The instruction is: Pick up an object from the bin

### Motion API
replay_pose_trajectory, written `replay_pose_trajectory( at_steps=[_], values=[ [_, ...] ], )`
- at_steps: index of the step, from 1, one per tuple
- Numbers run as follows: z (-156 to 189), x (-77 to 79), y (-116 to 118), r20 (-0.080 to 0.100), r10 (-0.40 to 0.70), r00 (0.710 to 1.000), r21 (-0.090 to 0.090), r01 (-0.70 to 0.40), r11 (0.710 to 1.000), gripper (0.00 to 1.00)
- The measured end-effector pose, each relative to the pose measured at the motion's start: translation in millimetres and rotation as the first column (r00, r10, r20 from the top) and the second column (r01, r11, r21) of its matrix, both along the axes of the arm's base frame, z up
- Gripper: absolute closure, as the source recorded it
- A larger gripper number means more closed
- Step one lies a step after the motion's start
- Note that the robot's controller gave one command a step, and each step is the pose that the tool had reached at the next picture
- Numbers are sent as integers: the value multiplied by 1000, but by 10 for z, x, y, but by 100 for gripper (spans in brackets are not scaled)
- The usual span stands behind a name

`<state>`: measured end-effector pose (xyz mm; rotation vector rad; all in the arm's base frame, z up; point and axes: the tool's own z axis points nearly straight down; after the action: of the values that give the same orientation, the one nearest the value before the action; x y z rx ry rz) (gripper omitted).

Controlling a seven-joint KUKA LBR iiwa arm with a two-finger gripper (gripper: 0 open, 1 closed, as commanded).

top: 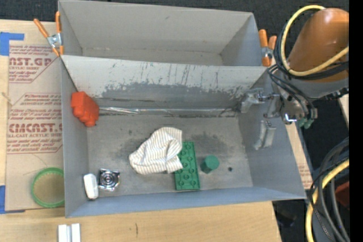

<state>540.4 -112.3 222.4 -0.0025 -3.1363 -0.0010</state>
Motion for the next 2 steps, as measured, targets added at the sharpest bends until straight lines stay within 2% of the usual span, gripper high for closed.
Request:
replay_pose_trajectory(
  at_steps=[1,2],
  values=[
    [48,12,6,7,2,1000,-1,-2,1000,0],
    [48,13,7,8,2,1000,-1,-2,1000,0]
  ],
)
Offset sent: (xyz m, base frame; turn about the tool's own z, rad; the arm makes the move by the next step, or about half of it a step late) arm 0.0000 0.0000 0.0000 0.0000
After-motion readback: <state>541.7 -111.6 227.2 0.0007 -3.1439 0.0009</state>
